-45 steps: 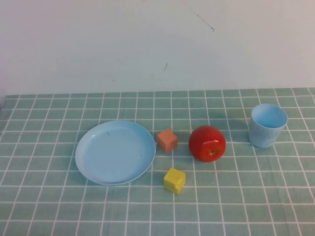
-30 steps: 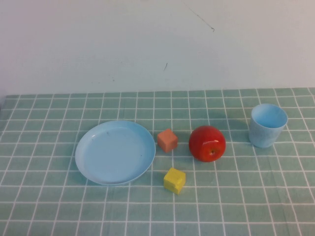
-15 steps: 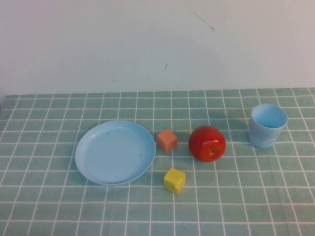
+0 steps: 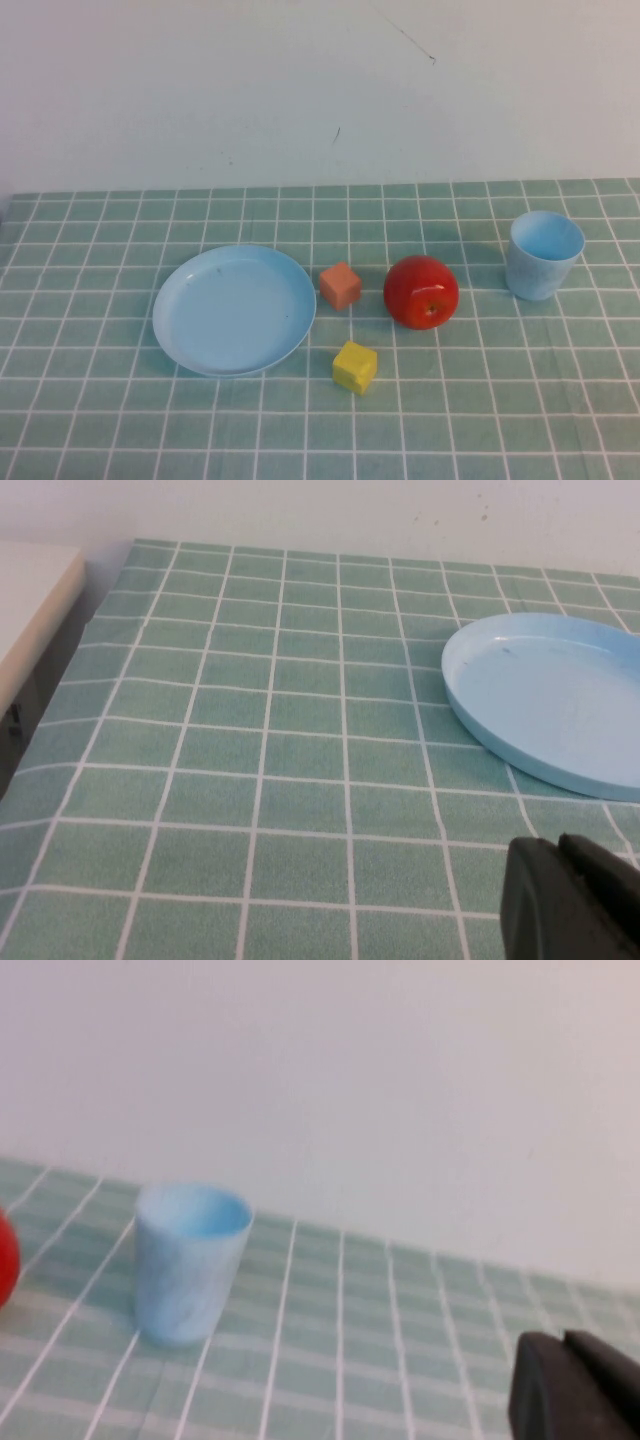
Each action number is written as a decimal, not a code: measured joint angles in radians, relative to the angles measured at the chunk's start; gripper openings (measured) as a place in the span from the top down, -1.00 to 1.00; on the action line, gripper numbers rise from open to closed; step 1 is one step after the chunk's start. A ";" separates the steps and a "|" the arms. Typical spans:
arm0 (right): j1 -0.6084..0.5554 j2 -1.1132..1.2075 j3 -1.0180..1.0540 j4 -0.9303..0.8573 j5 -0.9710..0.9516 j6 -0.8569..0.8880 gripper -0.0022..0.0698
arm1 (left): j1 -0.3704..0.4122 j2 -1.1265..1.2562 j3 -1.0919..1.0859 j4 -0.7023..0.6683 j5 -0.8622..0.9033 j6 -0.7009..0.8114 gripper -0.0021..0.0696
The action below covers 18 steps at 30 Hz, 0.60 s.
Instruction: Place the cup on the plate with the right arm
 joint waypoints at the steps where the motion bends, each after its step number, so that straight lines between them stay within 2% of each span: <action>1: 0.000 0.000 0.000 0.002 -0.062 0.000 0.95 | 0.000 0.000 0.000 0.000 0.000 0.000 0.95; 9: 0.000 0.000 0.000 0.025 -0.524 0.002 0.95 | 0.000 0.000 0.000 0.000 0.000 0.000 0.95; 18: 0.000 0.000 0.000 0.046 -0.917 0.004 0.95 | 0.000 0.000 0.000 0.000 0.000 -0.002 0.95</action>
